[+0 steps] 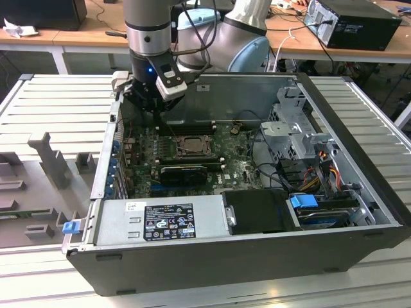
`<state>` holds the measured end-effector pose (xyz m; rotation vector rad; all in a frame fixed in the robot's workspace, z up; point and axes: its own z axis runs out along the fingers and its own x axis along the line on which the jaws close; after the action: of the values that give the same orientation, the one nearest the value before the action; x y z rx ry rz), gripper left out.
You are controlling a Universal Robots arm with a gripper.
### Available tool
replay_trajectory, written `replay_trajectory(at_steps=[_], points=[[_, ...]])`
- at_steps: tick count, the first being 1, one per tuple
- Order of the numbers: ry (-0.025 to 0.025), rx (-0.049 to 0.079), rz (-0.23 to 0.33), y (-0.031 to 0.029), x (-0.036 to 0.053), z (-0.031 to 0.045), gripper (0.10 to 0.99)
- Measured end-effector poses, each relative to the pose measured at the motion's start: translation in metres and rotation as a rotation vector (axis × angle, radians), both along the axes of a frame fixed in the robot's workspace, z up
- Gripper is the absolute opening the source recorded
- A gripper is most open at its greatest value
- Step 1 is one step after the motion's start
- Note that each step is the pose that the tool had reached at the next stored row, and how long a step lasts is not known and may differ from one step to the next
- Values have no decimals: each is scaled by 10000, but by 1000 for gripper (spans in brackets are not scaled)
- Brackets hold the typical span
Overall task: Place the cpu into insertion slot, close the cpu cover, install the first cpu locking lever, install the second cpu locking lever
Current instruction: 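Install the first cpu locking lever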
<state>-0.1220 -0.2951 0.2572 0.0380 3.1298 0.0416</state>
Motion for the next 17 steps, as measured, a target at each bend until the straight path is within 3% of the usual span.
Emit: replay_trajectory(at_steps=[5,13,17], points=[[0,-1,2,78,6,-10,106],[1,-7,-8,78,89,-10,106],[0,-7,-7,78,190,-10,106]])
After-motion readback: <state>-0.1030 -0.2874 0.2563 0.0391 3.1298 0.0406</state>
